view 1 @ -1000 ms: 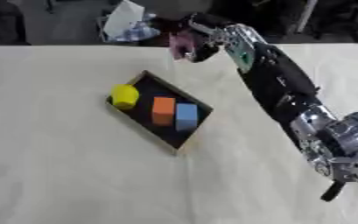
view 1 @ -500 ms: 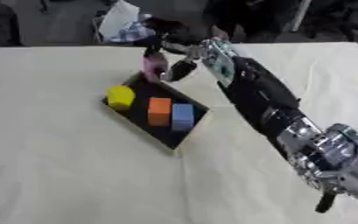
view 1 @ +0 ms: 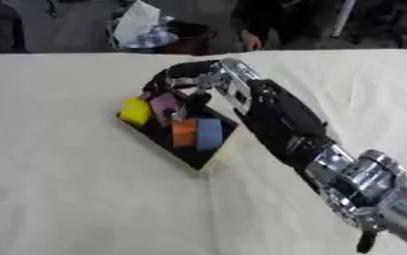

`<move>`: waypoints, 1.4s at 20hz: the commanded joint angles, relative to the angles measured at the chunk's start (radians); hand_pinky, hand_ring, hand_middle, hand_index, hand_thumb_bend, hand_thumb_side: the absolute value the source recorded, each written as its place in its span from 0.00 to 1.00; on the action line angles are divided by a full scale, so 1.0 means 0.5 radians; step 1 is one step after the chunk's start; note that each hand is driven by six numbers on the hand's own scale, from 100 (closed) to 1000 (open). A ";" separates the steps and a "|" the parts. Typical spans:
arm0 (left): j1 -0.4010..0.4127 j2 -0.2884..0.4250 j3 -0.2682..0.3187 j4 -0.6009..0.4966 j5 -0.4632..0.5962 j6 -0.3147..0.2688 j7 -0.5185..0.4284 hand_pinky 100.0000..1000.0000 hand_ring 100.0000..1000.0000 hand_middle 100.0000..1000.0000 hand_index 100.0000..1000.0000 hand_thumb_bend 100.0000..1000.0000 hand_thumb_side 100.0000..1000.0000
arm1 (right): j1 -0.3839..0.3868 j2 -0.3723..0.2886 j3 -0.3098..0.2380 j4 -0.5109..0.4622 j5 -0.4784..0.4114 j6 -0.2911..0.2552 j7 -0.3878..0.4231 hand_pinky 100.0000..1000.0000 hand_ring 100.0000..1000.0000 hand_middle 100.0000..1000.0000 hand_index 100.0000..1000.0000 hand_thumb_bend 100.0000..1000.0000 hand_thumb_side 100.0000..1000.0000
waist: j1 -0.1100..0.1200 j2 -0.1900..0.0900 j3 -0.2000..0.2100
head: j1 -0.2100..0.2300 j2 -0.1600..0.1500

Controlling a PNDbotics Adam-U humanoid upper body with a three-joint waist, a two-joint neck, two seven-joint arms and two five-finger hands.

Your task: Pick up objects on the table and place them in the box.

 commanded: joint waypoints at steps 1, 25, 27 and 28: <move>-0.009 0.014 0.024 -0.029 -0.002 -0.002 0.007 0.70 0.54 0.59 0.72 0.26 0.56 | -0.043 -0.042 -0.044 -0.050 0.046 0.023 -0.086 0.86 0.91 0.95 1.00 0.14 0.36 | 0.005 -0.010 -0.001 | 0.007 -0.024; 0.036 0.014 0.075 -0.016 -0.019 0.004 0.058 0.70 0.54 0.59 0.72 0.25 0.57 | 0.211 -0.559 -0.643 -0.406 -0.643 0.490 -0.815 0.83 0.85 0.86 0.95 0.00 0.23 | 0.015 -0.011 -0.192 | 0.146 0.016; 0.038 0.017 0.084 -0.016 -0.024 0.005 0.067 0.70 0.54 0.59 0.72 0.25 0.57 | 0.315 -0.610 -0.635 -0.469 -0.713 0.514 -0.886 0.83 0.85 0.85 0.94 0.00 0.25 | 0.015 -0.010 -0.212 | 0.161 0.016; 0.040 0.017 0.090 -0.015 -0.026 0.005 0.073 0.70 0.54 0.59 0.72 0.25 0.57 | 0.369 -0.627 -0.632 -0.502 -0.748 0.521 -0.921 0.83 0.85 0.85 0.94 0.00 0.28 | 0.016 -0.010 -0.223 | 0.169 0.016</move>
